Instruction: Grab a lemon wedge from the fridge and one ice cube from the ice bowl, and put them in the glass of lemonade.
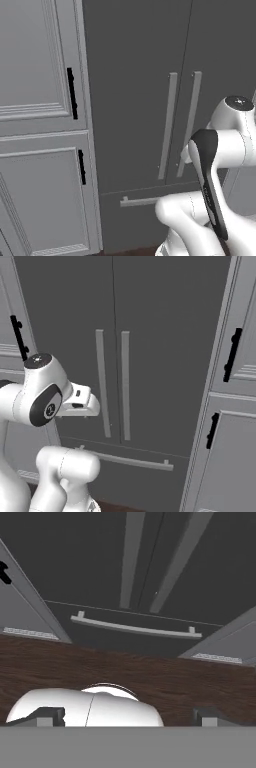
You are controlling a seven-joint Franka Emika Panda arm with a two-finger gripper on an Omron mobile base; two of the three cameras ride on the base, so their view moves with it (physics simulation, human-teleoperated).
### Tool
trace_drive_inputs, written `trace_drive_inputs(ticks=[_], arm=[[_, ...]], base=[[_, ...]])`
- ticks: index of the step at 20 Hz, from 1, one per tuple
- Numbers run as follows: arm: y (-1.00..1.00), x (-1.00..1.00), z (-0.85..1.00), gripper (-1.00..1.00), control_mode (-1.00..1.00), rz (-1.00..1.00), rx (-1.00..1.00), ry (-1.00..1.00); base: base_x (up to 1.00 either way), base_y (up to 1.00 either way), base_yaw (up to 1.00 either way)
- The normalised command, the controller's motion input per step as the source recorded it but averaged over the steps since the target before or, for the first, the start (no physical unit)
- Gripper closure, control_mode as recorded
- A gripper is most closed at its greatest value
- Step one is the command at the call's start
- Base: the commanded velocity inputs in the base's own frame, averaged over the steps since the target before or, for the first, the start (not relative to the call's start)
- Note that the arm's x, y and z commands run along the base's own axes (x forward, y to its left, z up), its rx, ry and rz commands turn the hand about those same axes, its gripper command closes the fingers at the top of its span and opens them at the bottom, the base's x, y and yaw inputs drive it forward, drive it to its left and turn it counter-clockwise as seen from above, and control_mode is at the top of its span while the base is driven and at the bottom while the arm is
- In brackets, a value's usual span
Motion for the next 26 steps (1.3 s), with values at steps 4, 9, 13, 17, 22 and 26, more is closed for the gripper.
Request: trace_drive_inputs(ticks=[4, 9, 13, 17, 22, 26], arm=[[0.00, 0.00, 0.00, -1.00, 1.00, 0.00, 0.00, 0.00], [0.00, 0.00, 0.00, -1.00, 1.00, 0.00, 0.00, 0.00], [0.00, 0.00, 0.00, -1.00, 1.00, 0.00, 0.00, 0.00], [0.00, 0.00, 0.00, -1.00, 1.00, 0.00, 0.00, 0.00], [0.00, 0.00, 0.00, -1.00, 1.00, 0.00, 0.00, 0.00], [0.00, 0.23, 0.00, -1.00, -1.00, 0.00, 0.00, 0.00]], base=[[-0.09, -0.18, 0.07], [-0.48, -0.02, -0.03], [-0.90, 0.00, -0.17], [-0.19, -0.02, -0.10], [0.02, 0.00, 0.00], [0.11, 0.00, 0.00]])
